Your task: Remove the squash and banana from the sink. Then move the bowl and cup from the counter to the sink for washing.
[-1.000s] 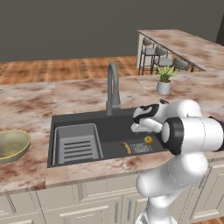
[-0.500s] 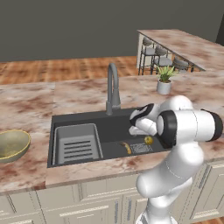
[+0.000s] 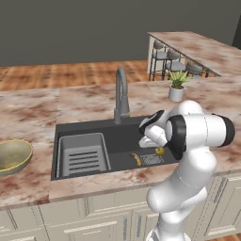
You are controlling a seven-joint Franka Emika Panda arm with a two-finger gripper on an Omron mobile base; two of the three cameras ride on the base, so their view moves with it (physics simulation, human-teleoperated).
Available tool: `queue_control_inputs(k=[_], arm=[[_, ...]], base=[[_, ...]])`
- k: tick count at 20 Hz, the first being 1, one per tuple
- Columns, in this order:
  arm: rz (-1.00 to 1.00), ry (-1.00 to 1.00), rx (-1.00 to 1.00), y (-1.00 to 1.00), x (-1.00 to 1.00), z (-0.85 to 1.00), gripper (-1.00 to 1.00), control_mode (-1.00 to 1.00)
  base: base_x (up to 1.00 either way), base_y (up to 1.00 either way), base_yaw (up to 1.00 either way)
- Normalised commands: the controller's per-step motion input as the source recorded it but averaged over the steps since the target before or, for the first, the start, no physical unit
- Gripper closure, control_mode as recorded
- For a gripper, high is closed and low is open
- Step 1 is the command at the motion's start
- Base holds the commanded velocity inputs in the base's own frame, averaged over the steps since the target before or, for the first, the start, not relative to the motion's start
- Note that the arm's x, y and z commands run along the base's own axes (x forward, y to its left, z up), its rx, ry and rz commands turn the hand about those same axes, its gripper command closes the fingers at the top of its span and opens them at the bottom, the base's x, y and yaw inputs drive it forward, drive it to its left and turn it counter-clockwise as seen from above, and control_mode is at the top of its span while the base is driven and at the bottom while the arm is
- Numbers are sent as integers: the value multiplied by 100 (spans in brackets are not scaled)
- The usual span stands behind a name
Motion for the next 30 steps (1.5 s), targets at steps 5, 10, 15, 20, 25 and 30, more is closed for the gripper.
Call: queue_control_inputs(k=[5,10,15,20,25,30], arm=[[6,0,0,0,4,-13,-100,-100],[2,1,0,0,6,-14,-100,-100],[2,0,0,0,6,-15,-100,-100],[0,0,0,5,5,-16,-100,-100],[0,0,0,4,2,-16,-100,-100],[0,0,0,8,0,-13,-100,-100]], base=[[0,0,0],[0,0,0],[0,0,0],[0,0,0],[0,0,0],[0,0,0]])
